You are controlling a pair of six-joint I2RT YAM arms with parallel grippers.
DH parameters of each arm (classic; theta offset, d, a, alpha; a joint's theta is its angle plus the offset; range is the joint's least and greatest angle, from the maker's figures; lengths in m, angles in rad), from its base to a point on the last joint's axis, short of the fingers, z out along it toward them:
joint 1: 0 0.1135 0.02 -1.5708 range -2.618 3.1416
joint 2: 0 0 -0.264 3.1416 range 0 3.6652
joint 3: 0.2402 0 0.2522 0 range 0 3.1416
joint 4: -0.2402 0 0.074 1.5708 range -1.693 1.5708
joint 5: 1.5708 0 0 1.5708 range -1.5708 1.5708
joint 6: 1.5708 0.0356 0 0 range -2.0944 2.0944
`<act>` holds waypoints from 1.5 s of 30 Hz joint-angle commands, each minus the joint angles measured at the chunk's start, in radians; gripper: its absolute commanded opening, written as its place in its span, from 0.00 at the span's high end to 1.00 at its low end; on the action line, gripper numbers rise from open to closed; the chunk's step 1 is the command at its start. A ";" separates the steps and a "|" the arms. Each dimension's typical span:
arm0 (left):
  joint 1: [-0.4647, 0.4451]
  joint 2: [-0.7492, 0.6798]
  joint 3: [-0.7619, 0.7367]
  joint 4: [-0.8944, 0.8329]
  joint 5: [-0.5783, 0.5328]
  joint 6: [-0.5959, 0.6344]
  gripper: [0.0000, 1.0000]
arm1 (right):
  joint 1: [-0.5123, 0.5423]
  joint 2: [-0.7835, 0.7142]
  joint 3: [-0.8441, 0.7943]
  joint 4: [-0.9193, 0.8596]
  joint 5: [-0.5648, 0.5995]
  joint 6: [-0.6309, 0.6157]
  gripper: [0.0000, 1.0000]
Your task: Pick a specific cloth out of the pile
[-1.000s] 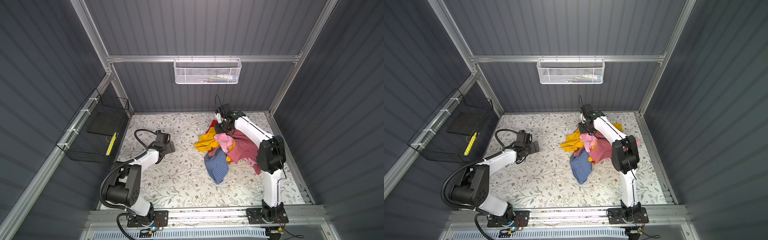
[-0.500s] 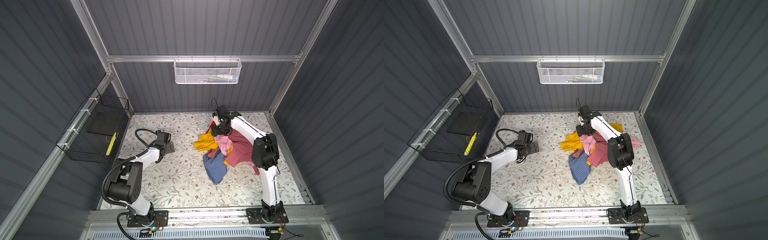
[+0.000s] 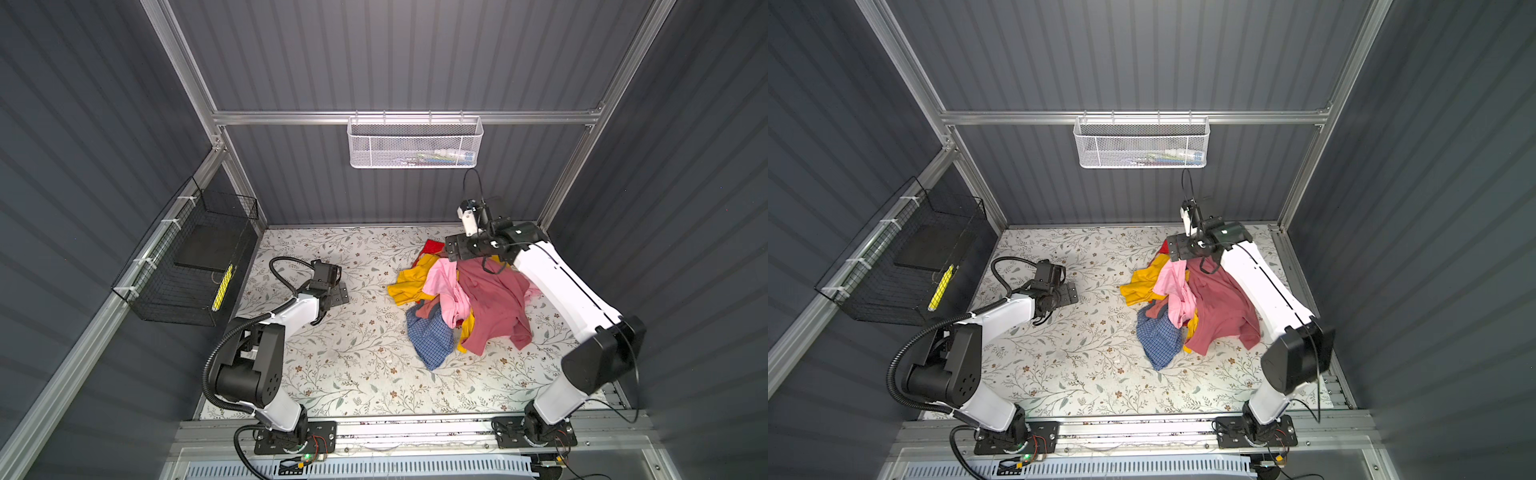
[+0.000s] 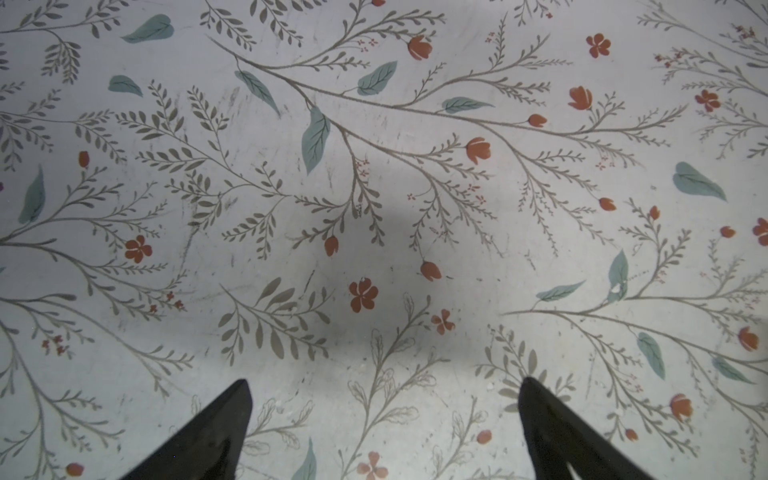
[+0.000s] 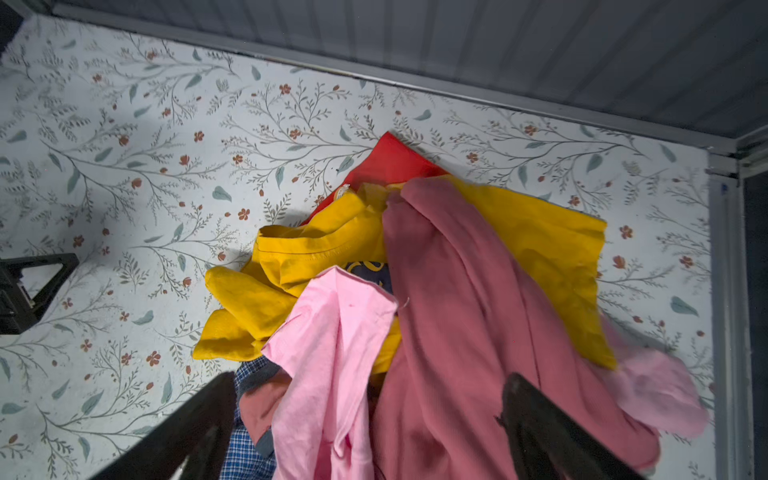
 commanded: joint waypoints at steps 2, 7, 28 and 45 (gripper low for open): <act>-0.008 0.000 0.018 0.001 0.011 -0.005 0.00 | -0.081 -0.174 -0.194 0.035 0.047 0.108 0.01; -0.011 0.016 0.026 0.008 0.025 0.006 0.00 | -0.345 -0.378 -0.454 0.124 -0.099 0.196 0.01; -0.020 0.004 -0.001 0.011 0.025 -0.009 0.00 | -0.847 -0.037 -0.515 0.274 -0.324 0.431 0.18; -0.020 -0.001 -0.008 0.015 0.022 -0.009 0.00 | -0.752 -0.151 -0.572 0.222 -0.258 0.671 0.35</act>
